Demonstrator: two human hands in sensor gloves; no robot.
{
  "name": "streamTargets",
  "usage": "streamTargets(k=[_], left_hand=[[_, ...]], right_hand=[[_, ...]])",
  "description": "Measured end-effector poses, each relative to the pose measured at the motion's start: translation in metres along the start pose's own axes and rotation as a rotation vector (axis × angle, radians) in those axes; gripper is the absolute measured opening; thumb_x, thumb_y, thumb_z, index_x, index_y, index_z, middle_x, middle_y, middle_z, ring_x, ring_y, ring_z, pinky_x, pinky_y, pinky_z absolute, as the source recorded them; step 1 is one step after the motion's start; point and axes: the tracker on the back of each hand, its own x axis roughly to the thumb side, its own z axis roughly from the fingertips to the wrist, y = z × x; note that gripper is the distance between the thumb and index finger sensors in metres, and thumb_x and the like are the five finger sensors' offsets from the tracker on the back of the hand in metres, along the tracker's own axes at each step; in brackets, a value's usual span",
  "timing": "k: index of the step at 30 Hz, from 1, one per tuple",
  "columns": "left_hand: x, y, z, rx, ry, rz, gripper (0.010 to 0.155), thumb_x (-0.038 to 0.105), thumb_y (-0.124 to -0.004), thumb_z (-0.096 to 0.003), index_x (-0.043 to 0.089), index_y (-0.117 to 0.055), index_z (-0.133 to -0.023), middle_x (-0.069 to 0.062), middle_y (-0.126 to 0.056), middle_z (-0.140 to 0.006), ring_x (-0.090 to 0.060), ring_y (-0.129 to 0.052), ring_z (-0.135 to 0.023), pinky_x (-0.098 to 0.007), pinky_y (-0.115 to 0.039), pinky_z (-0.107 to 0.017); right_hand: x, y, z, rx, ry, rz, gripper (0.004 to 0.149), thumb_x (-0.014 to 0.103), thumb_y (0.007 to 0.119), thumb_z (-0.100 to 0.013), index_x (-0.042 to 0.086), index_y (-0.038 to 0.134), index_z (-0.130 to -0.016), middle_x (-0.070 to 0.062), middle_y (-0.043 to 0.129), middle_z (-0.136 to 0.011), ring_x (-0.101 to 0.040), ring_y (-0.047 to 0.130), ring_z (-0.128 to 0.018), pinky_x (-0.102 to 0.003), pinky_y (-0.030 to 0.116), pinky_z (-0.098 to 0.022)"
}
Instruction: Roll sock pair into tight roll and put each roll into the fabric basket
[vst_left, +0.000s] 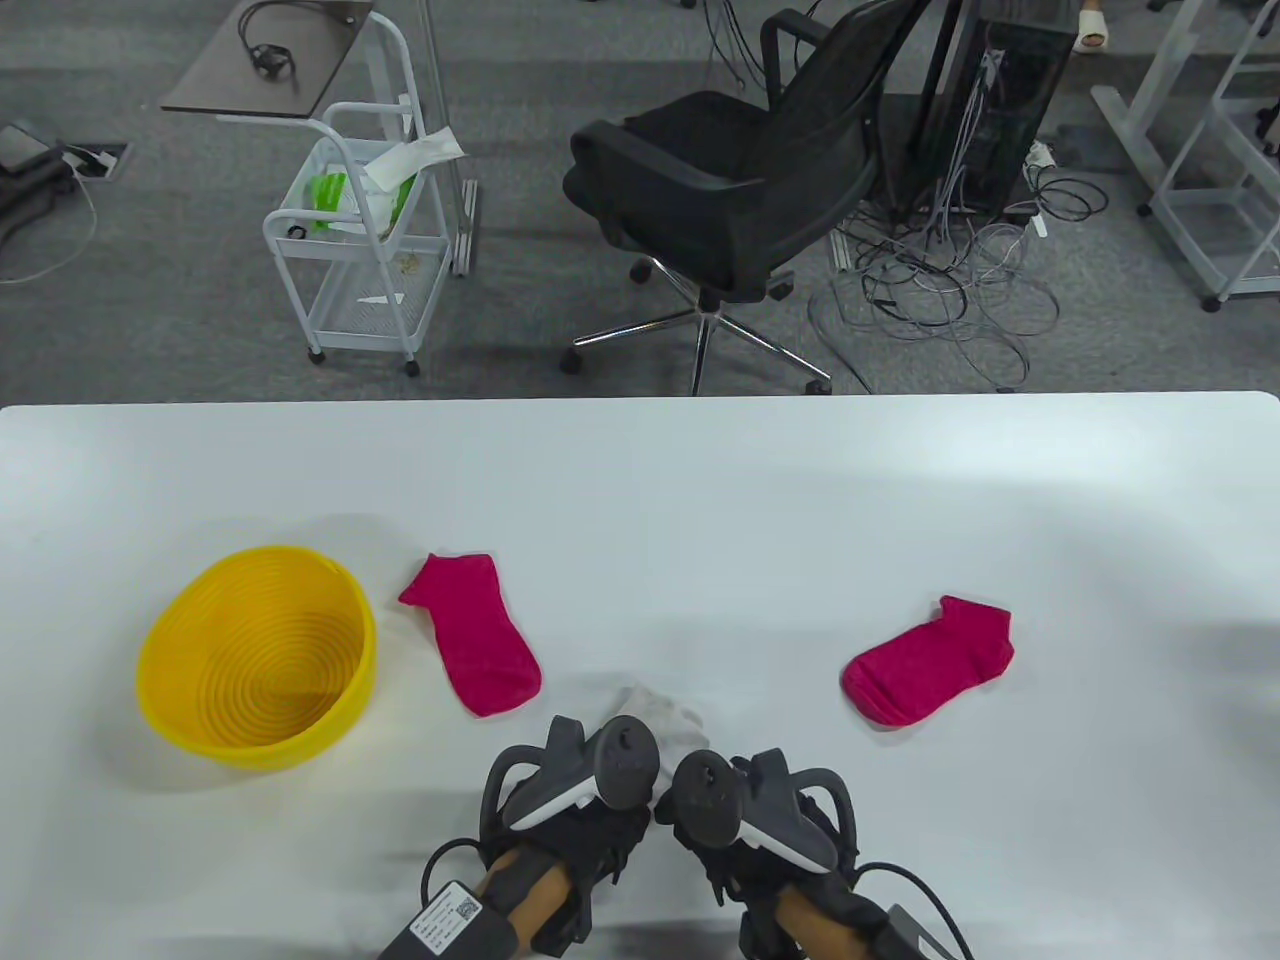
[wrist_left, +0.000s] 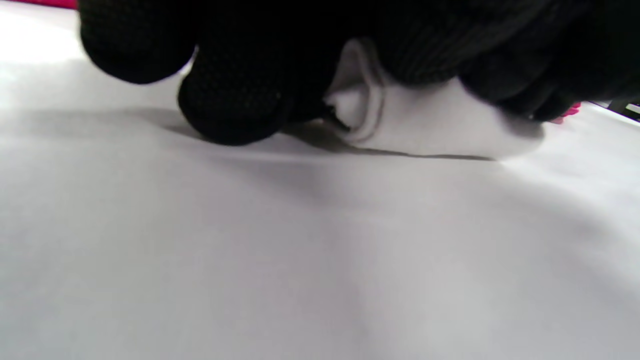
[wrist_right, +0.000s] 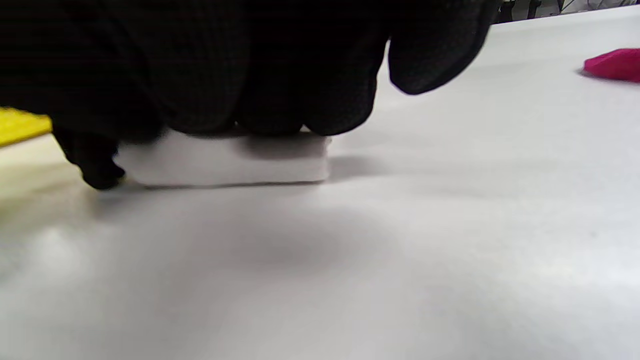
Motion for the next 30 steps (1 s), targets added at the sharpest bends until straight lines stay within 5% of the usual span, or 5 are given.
streamTargets(k=[4,10,22,30], left_hand=[[0.001,0.005,0.006,-0.014,0.011,-0.001,0.05,0.042,-0.074,-0.0406,0.021,-0.087,-0.084,-0.009,-0.09,-0.078,-0.027,-0.098,-0.055,-0.049,-0.077,-0.047],[0.0,0.022,0.018,0.11,0.0,0.032,0.05,0.043,-0.079,-0.0389,0.025,-0.089,-0.084,-0.008,-0.092,-0.08,-0.027,-0.1,-0.056,-0.049,-0.078,-0.047],[0.005,0.003,0.004,0.071,0.024,-0.089,0.055,0.045,-0.089,-0.0338,0.022,-0.088,-0.084,-0.008,-0.092,-0.078,-0.024,-0.1,-0.055,-0.048,-0.079,-0.046],[0.0,0.004,0.0,0.023,0.007,-0.019,0.045,0.039,-0.082,-0.0384,0.022,-0.092,-0.079,-0.007,-0.096,-0.072,-0.023,-0.102,-0.05,-0.047,-0.08,-0.044]], right_hand=[[-0.003,0.005,-0.004,0.01,0.035,-0.035,0.039,0.039,0.087,-0.04,0.039,0.086,-0.078,0.012,0.09,-0.086,-0.016,0.094,-0.077,-0.05,0.074,-0.062],[-0.006,0.008,-0.007,0.014,0.07,-0.045,0.041,0.04,0.087,-0.04,0.039,0.084,-0.08,0.012,0.088,-0.089,-0.017,0.092,-0.079,-0.051,0.073,-0.063],[-0.005,0.015,-0.01,-0.003,0.1,0.021,0.05,0.042,0.088,-0.038,0.037,0.077,-0.087,0.011,0.083,-0.093,-0.017,0.089,-0.082,-0.051,0.072,-0.064],[-0.011,0.003,-0.007,-0.033,0.077,-0.038,0.04,0.042,0.084,-0.04,0.039,0.085,-0.08,0.012,0.092,-0.083,-0.014,0.095,-0.076,-0.05,0.074,-0.063]])
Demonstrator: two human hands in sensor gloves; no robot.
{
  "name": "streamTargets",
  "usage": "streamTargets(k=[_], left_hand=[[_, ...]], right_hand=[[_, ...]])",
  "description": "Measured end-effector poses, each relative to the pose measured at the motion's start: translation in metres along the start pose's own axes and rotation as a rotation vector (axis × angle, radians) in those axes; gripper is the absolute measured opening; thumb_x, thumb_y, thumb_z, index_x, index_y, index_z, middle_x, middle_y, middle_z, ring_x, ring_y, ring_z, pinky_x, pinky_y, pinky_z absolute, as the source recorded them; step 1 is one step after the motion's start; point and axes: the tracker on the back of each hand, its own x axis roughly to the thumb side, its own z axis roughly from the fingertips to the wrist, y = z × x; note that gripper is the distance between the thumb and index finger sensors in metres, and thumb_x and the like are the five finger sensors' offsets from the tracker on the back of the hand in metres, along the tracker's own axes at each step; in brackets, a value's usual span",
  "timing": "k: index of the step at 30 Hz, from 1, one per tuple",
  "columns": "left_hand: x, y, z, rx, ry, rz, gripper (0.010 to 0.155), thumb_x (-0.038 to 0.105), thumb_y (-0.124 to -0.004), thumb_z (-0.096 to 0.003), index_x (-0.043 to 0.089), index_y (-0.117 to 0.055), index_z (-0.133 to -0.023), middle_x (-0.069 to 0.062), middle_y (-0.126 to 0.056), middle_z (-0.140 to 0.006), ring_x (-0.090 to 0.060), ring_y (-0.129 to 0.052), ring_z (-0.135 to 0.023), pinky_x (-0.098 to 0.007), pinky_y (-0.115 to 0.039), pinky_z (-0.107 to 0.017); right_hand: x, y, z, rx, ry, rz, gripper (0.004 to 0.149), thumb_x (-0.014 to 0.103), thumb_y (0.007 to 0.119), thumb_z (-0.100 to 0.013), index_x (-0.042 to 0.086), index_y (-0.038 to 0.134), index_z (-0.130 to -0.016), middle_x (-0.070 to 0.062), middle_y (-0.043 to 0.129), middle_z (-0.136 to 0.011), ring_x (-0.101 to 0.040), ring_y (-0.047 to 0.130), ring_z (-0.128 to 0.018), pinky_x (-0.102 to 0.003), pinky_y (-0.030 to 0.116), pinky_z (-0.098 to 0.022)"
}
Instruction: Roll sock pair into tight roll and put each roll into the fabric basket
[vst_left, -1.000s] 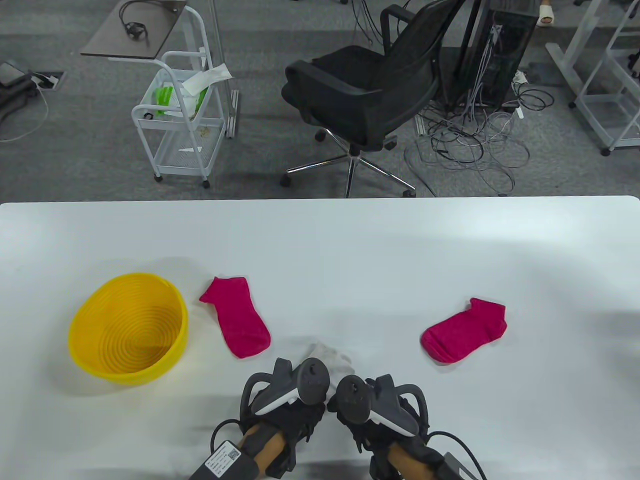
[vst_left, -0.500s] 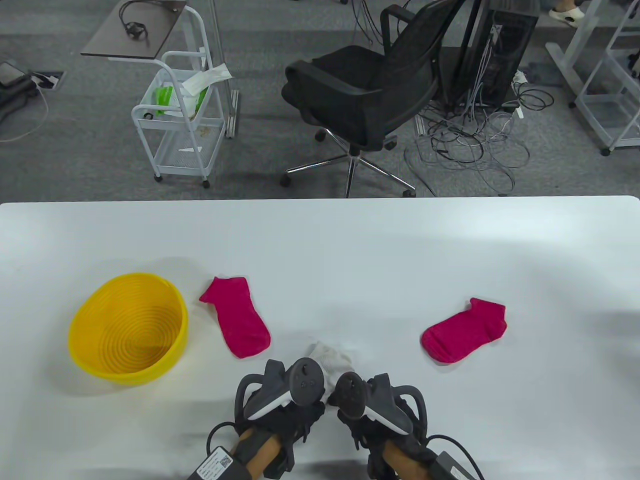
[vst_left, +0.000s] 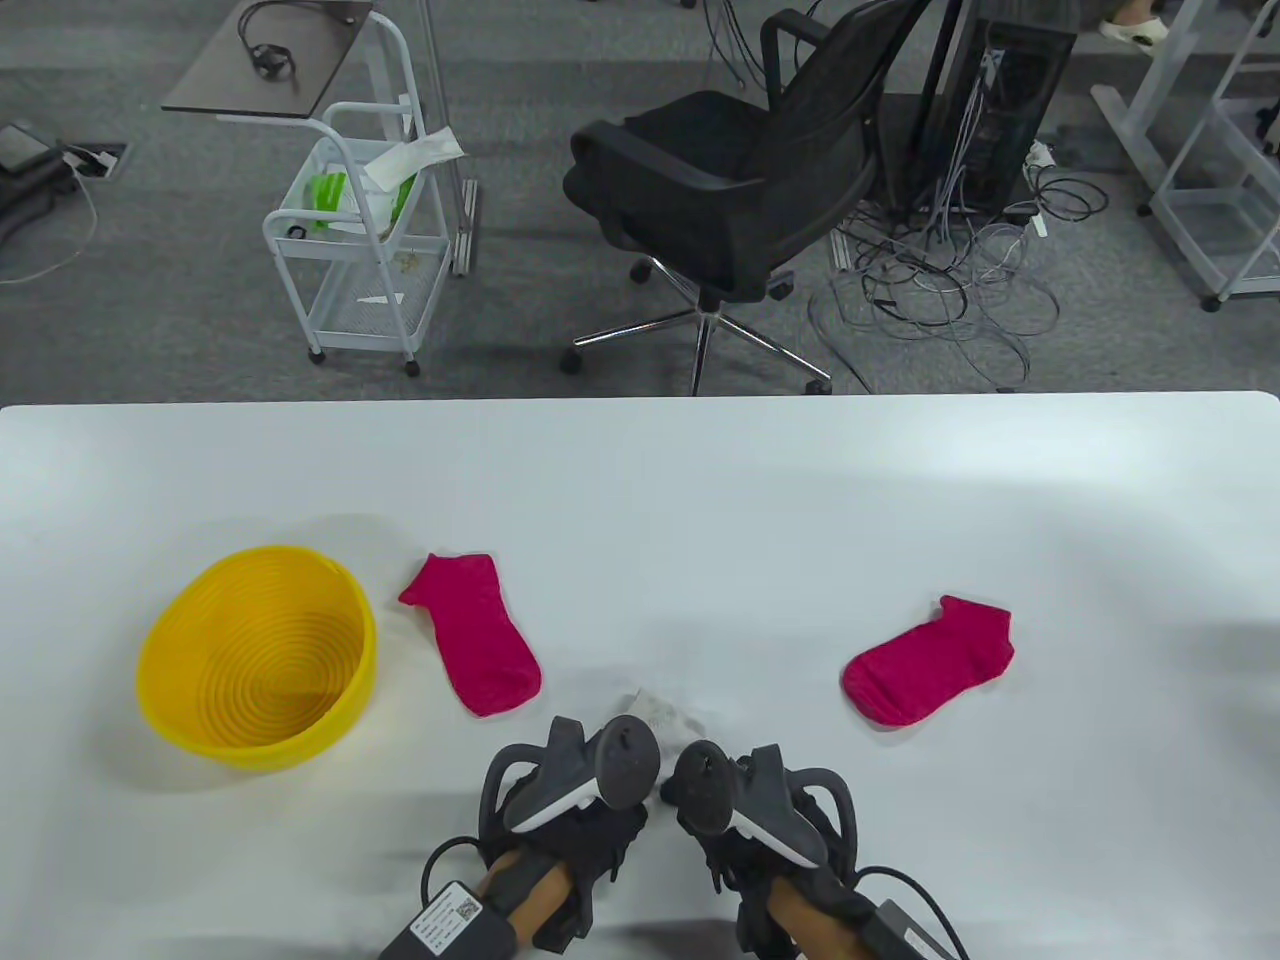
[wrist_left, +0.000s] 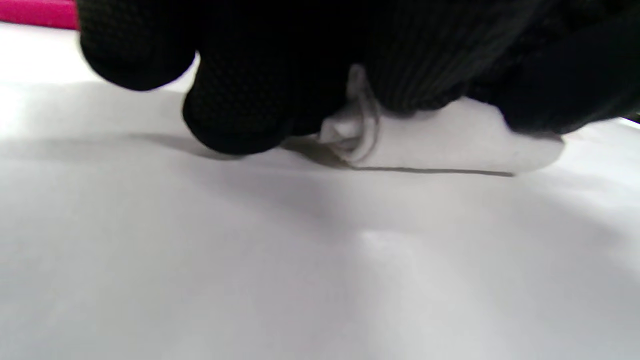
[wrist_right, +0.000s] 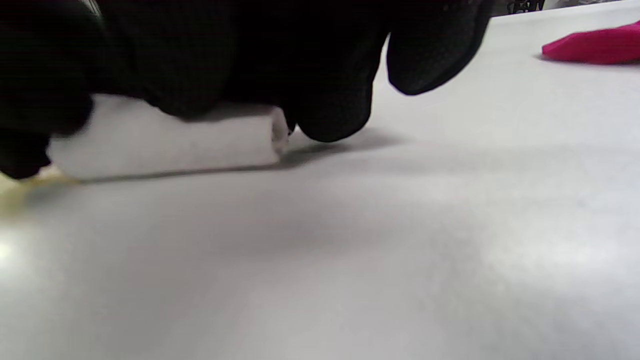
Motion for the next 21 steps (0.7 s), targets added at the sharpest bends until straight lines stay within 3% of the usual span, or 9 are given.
streamTargets(k=[4,11,19,21], left_hand=[[-0.004,-0.001,-0.001,-0.013,0.01,0.032,0.044,0.039,-0.08,-0.0394,0.023,-0.092,-0.079,-0.007,-0.096,-0.072,-0.023,-0.101,-0.05,-0.047,-0.08,-0.043],[-0.006,-0.003,-0.001,-0.014,0.019,0.065,0.045,0.041,-0.078,-0.0399,0.022,-0.091,-0.079,-0.007,-0.095,-0.071,-0.024,-0.101,-0.049,-0.047,-0.08,-0.043],[-0.009,0.002,0.002,0.003,0.025,0.089,0.048,0.043,-0.078,-0.0392,0.021,-0.092,-0.08,-0.008,-0.097,-0.071,-0.025,-0.102,-0.048,-0.048,-0.081,-0.042],[-0.009,0.007,0.007,0.057,0.023,0.083,0.049,0.044,-0.08,-0.0385,0.022,-0.092,-0.081,-0.008,-0.096,-0.074,-0.026,-0.102,-0.049,-0.048,-0.08,-0.043]], right_hand=[[0.0,-0.019,0.01,-0.093,-0.061,-0.073,0.038,0.041,0.086,-0.039,0.039,0.088,-0.077,0.013,0.093,-0.081,-0.014,0.095,-0.075,-0.049,0.074,-0.063],[0.01,-0.005,0.01,0.038,-0.092,0.029,0.041,0.041,0.087,-0.039,0.039,0.086,-0.08,0.013,0.089,-0.088,-0.016,0.091,-0.081,-0.051,0.072,-0.064],[0.007,0.007,0.003,0.056,-0.039,0.037,0.046,0.042,0.088,-0.038,0.042,0.08,-0.083,0.014,0.084,-0.093,-0.018,0.087,-0.086,-0.052,0.071,-0.065],[0.006,0.008,0.002,0.056,-0.028,0.042,0.047,0.042,0.088,-0.038,0.042,0.078,-0.084,0.015,0.083,-0.094,-0.018,0.087,-0.086,-0.052,0.071,-0.065]])
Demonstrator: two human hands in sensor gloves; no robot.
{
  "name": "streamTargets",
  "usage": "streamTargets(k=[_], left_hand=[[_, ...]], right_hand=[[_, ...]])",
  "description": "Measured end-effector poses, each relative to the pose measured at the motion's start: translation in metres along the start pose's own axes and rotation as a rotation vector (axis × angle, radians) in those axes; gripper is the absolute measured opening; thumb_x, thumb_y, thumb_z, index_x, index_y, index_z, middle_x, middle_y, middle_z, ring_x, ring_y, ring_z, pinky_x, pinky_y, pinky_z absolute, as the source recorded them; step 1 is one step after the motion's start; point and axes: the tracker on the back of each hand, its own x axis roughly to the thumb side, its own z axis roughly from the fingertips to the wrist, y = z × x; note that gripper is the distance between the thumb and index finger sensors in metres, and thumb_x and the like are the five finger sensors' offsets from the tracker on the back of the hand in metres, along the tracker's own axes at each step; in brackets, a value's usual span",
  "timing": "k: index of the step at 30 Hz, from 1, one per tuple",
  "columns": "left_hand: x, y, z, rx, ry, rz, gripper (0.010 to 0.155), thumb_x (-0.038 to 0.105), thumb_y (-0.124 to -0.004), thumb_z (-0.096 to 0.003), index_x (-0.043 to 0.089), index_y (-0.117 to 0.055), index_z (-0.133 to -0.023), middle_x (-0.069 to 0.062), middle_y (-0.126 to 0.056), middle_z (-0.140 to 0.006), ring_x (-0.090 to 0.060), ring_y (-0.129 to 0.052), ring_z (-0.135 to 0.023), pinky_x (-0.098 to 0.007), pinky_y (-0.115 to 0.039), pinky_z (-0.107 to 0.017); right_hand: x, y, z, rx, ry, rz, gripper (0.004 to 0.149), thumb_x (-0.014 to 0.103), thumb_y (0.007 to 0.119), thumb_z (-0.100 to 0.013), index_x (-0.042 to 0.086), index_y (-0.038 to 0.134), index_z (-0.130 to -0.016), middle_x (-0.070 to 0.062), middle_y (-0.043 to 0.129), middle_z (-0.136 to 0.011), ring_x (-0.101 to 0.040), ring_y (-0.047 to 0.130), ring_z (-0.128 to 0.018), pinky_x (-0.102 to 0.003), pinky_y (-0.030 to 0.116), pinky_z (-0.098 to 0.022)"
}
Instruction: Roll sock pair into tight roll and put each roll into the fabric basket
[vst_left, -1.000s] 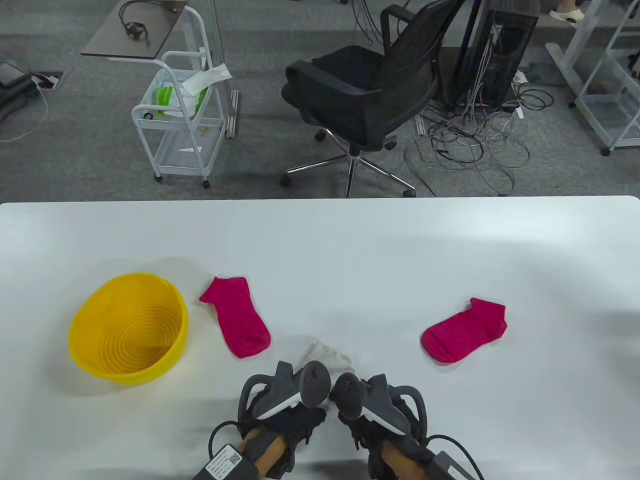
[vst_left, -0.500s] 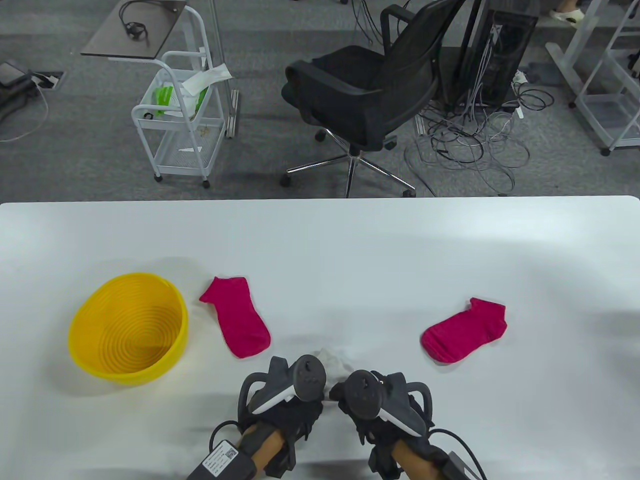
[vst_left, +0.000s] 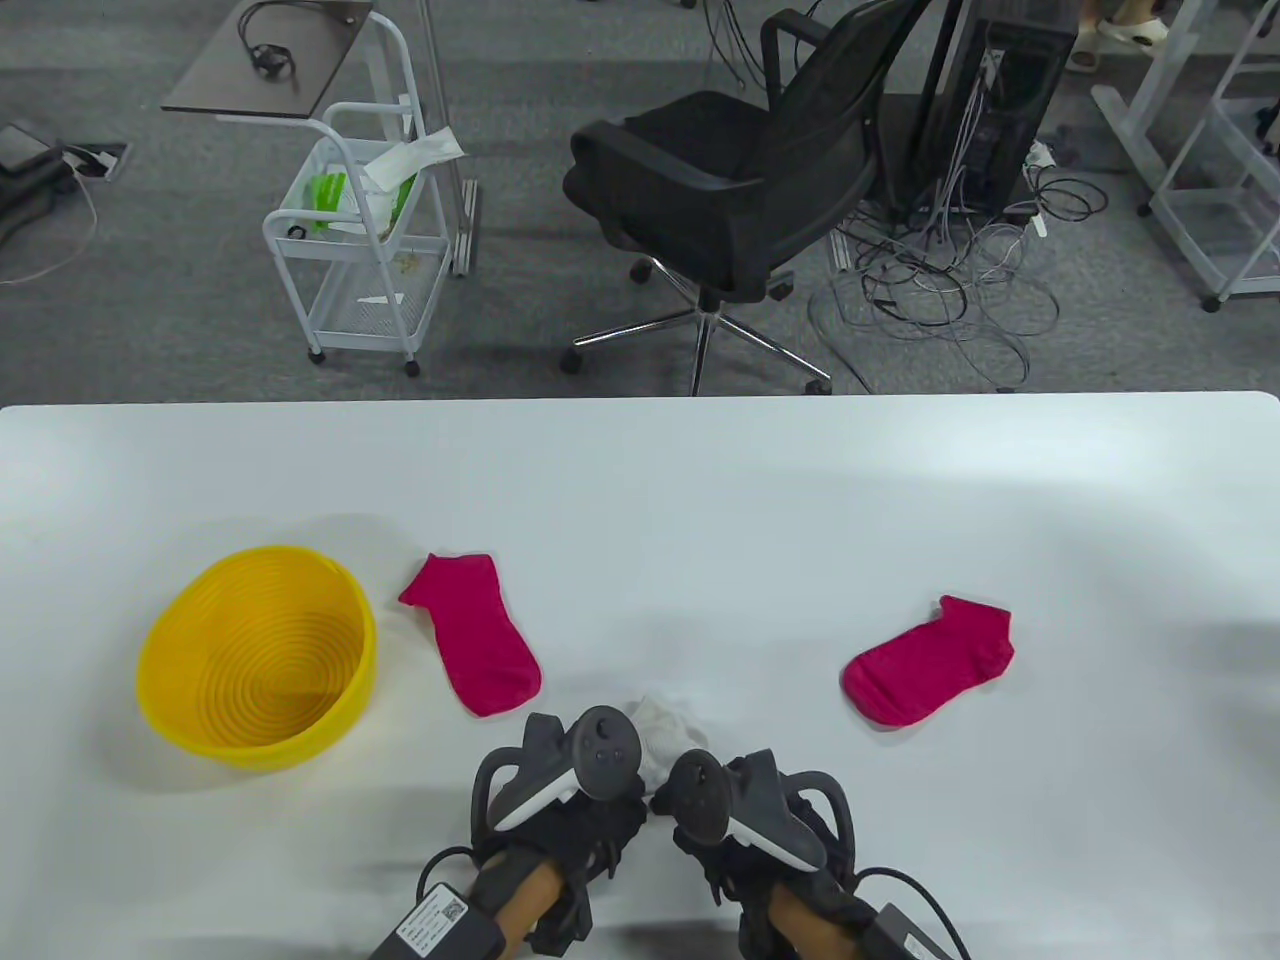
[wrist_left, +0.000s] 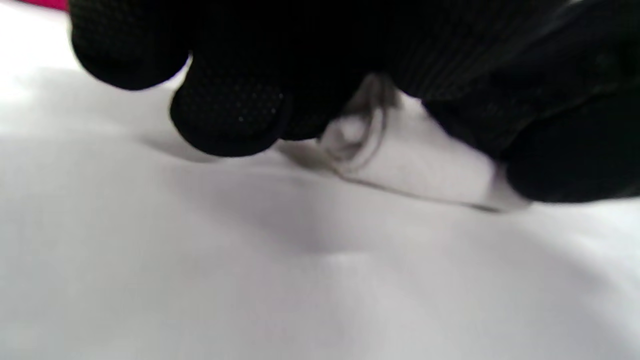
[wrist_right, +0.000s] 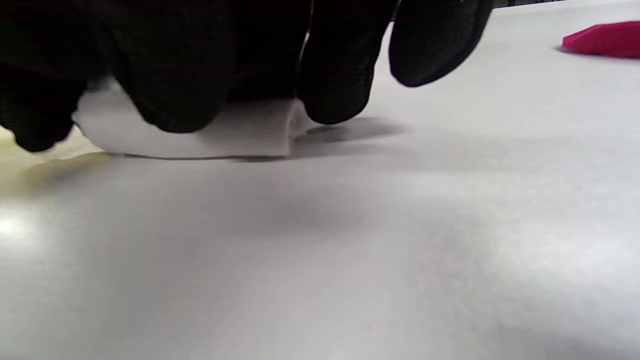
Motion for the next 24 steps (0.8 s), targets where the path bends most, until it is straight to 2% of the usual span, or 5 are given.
streamTargets(k=[3,10,15,20,24], left_hand=[[0.003,0.008,0.006,0.084,-0.025,0.007,0.048,0.046,-0.082,-0.0371,0.026,-0.094,-0.08,-0.007,-0.095,-0.075,-0.026,-0.102,-0.05,-0.048,-0.08,-0.043],[0.009,-0.005,0.0,-0.005,-0.015,-0.096,0.054,0.046,-0.089,-0.0336,0.023,-0.091,-0.082,-0.006,-0.094,-0.077,-0.024,-0.101,-0.052,-0.048,-0.08,-0.045],[0.009,-0.009,-0.004,-0.012,-0.009,-0.117,0.056,0.045,-0.093,-0.0315,0.022,-0.088,-0.083,-0.006,-0.092,-0.077,-0.023,-0.1,-0.053,-0.047,-0.08,-0.045],[0.009,-0.01,-0.006,0.017,-0.004,-0.106,0.048,0.04,-0.086,-0.0358,0.022,-0.089,-0.081,-0.006,-0.094,-0.073,-0.022,-0.101,-0.05,-0.046,-0.08,-0.044],[0.005,-0.009,-0.008,-0.002,-0.003,-0.074,0.046,0.039,-0.082,-0.0378,0.023,-0.09,-0.08,-0.006,-0.095,-0.072,-0.022,-0.101,-0.049,-0.046,-0.08,-0.043]], right_hand=[[-0.001,0.003,-0.002,0.002,0.016,0.004,0.05,0.043,0.088,-0.038,0.042,0.076,-0.086,0.015,0.082,-0.095,-0.018,0.086,-0.087,-0.052,0.07,-0.066],[0.0,0.004,-0.003,-0.031,0.028,0.011,0.047,0.042,0.085,-0.04,0.042,0.076,-0.086,0.015,0.083,-0.093,-0.016,0.088,-0.084,-0.051,0.071,-0.065],[-0.003,0.003,-0.004,-0.03,0.036,-0.026,0.046,0.042,0.083,-0.041,0.042,0.077,-0.086,0.015,0.084,-0.091,-0.016,0.088,-0.084,-0.051,0.071,-0.065],[-0.006,0.0,-0.005,-0.041,0.049,-0.058,0.044,0.042,0.08,-0.042,0.041,0.078,-0.086,0.014,0.087,-0.089,-0.015,0.089,-0.083,-0.05,0.071,-0.065],[-0.01,-0.014,0.001,-0.122,0.015,-0.102,0.042,0.042,0.082,-0.041,0.042,0.081,-0.082,0.014,0.089,-0.087,-0.015,0.088,-0.084,-0.05,0.071,-0.066]])
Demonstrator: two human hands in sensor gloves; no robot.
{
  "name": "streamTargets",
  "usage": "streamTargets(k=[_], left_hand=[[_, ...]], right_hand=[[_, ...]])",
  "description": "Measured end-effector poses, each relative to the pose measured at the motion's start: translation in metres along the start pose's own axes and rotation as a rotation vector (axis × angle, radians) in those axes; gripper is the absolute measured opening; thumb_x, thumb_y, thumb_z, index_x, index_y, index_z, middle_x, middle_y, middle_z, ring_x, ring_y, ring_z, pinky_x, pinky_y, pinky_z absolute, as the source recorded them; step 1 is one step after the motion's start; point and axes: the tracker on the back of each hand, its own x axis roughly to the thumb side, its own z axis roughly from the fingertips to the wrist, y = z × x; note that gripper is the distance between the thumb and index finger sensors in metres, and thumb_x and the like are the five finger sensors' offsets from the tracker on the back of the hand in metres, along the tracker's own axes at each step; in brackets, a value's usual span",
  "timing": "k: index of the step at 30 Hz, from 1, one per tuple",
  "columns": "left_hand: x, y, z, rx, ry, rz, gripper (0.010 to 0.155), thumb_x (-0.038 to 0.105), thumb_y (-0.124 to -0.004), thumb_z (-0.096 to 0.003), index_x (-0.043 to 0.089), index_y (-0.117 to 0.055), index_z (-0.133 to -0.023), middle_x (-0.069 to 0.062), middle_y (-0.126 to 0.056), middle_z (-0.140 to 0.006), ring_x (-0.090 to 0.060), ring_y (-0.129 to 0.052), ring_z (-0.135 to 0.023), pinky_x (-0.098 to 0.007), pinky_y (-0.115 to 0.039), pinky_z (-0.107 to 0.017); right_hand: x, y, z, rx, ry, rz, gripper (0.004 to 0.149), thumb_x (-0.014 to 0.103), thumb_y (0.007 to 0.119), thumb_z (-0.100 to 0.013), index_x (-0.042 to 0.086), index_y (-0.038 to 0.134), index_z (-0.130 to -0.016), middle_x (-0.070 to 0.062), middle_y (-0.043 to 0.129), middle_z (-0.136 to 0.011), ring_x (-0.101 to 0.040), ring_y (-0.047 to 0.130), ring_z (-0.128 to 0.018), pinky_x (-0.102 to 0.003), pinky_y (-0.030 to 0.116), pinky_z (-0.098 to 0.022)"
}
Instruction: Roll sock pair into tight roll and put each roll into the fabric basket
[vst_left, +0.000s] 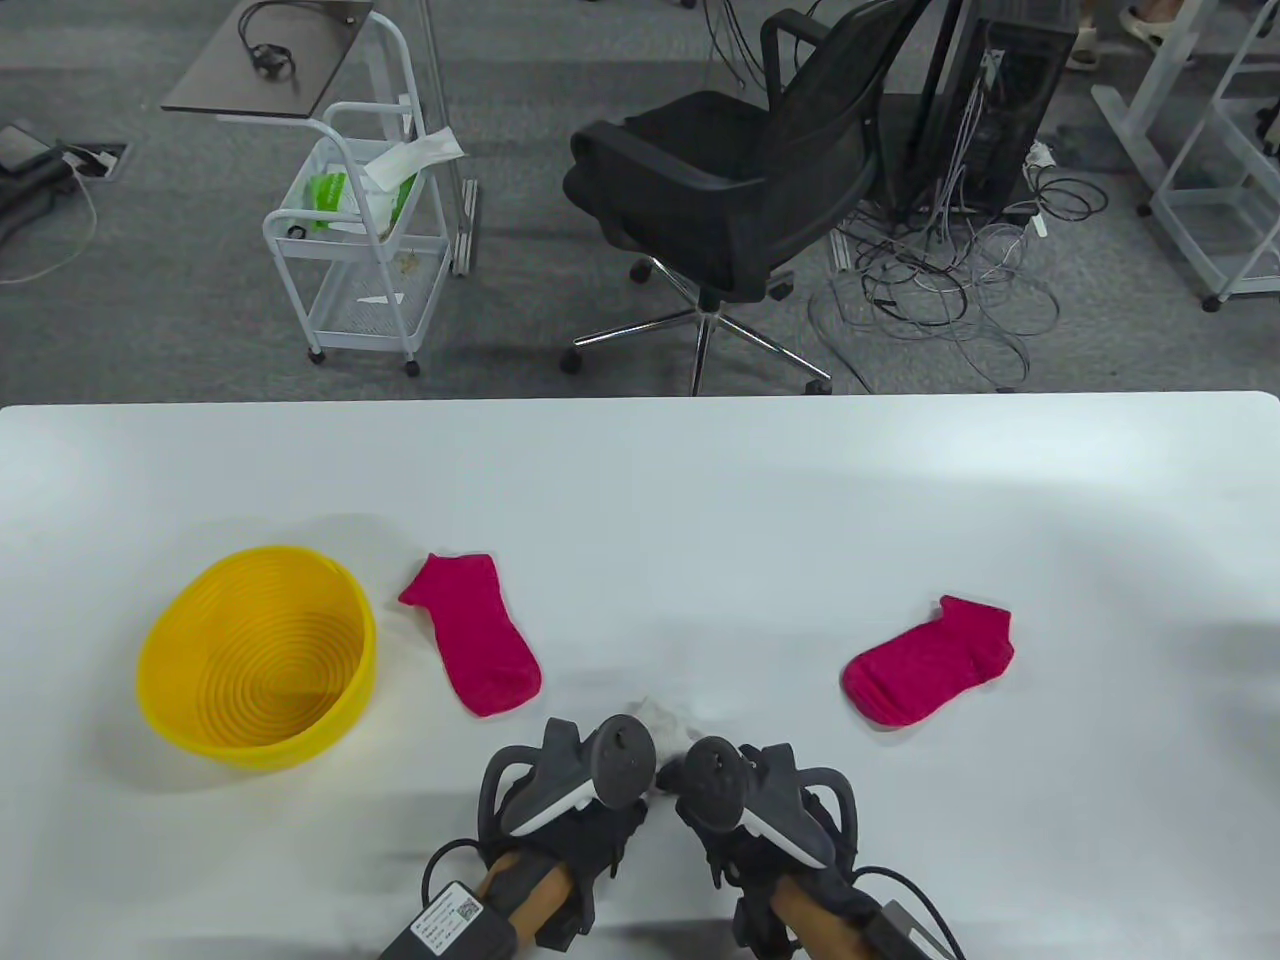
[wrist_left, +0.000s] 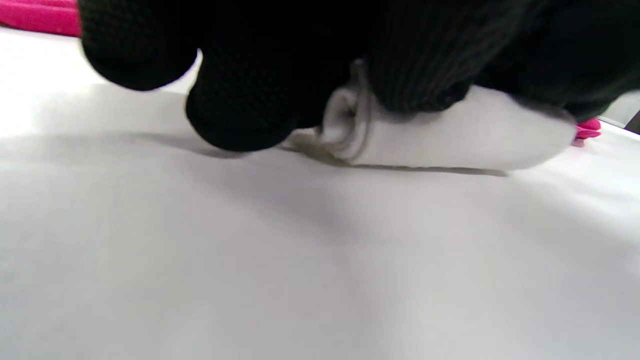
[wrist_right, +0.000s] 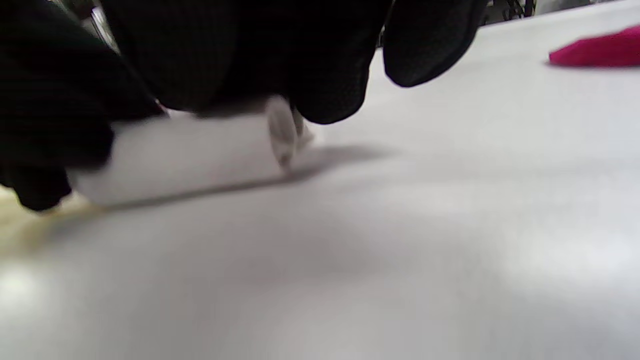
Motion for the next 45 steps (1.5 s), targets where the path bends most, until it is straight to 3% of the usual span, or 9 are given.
streamTargets(k=[4,10,19,23,26,33,38,45], left_hand=[[-0.003,0.0,-0.001,-0.027,0.004,0.03,0.045,0.038,-0.079,-0.0392,0.023,-0.091,-0.08,-0.007,-0.095,-0.072,-0.023,-0.101,-0.049,-0.047,-0.08,-0.043],[-0.003,0.0,-0.001,-0.029,0.007,0.047,0.045,0.039,-0.078,-0.0395,0.022,-0.091,-0.079,-0.007,-0.095,-0.072,-0.023,-0.101,-0.048,-0.047,-0.08,-0.043],[-0.004,0.006,0.003,0.015,0.02,0.044,0.048,0.042,-0.08,-0.0387,0.022,-0.092,-0.08,-0.007,-0.097,-0.072,-0.025,-0.102,-0.048,-0.047,-0.081,-0.042],[-0.001,0.012,0.008,0.029,0.025,0.0,0.05,0.044,-0.086,-0.0362,0.033,-0.088,-0.085,-0.006,-0.093,-0.078,-0.024,-0.101,-0.053,-0.047,-0.079,-0.045],[-0.001,0.01,0.007,0.0,0.038,-0.009,0.053,0.045,-0.088,-0.0347,0.032,-0.088,-0.086,-0.005,-0.092,-0.079,-0.023,-0.1,-0.054,-0.047,-0.079,-0.046],[-0.002,0.0,0.001,-0.023,0.043,-0.008,0.057,0.045,-0.09,-0.0333,0.028,-0.082,-0.087,-0.005,-0.091,-0.078,-0.022,-0.1,-0.054,-0.046,-0.08,-0.046],[-0.006,-0.001,-0.002,-0.013,0.04,0.058,0.05,0.04,-0.085,-0.0367,0.026,-0.084,-0.084,-0.007,-0.093,-0.074,-0.021,-0.101,-0.05,-0.046,-0.081,-0.044],[-0.012,-0.002,-0.003,-0.049,0.044,0.134,0.045,0.04,-0.082,-0.0388,0.026,-0.088,-0.081,-0.007,-0.095,-0.071,-0.022,-0.102,-0.048,-0.046,-0.081,-0.042]], right_hand=[[0.002,-0.011,0.007,-0.032,-0.061,-0.065,0.039,0.042,0.085,-0.04,0.041,0.085,-0.079,0.015,0.091,-0.084,-0.014,0.089,-0.082,-0.05,0.072,-0.065],[0.009,0.005,0.004,0.099,-0.062,0.059,0.042,0.043,0.084,-0.04,0.042,0.083,-0.082,0.015,0.087,-0.09,-0.016,0.086,-0.087,-0.051,0.07,-0.066],[0.006,0.012,0.0,0.116,-0.025,0.064,0.047,0.043,0.085,-0.039,0.043,0.077,-0.086,0.015,0.081,-0.096,-0.018,0.082,-0.09,-0.052,0.068,-0.067],[0.004,0.013,-0.001,0.129,-0.012,0.06,0.049,0.044,0.085,-0.039,0.043,0.074,-0.088,0.015,0.079,-0.098,-0.018,0.081,-0.091,-0.053,0.068,-0.067],[0.005,0.013,0.0,0.13,-0.007,0.057,0.05,0.043,0.085,-0.039,0.043,0.073,-0.088,0.015,0.078,-0.098,-0.019,0.081,-0.091,-0.053,0.068,-0.067],[0.007,0.019,-0.002,0.078,0.024,0.081,0.05,0.042,0.083,-0.041,0.043,0.071,-0.089,0.016,0.078,-0.096,-0.016,0.083,-0.089,-0.051,0.069,-0.068],[0.003,0.016,-0.003,0.075,0.028,0.047,0.047,0.042,0.081,-0.041,0.044,0.074,-0.088,0.016,0.081,-0.094,-0.015,0.085,-0.087,-0.05,0.069,-0.067],[-0.006,-0.012,0.003,-0.021,-0.017,-0.09,0.041,0.042,0.083,-0.04,0.04,0.084,-0.081,0.013,0.089,-0.086,-0.015,0.089,-0.082,-0.05,0.071,-0.065]])
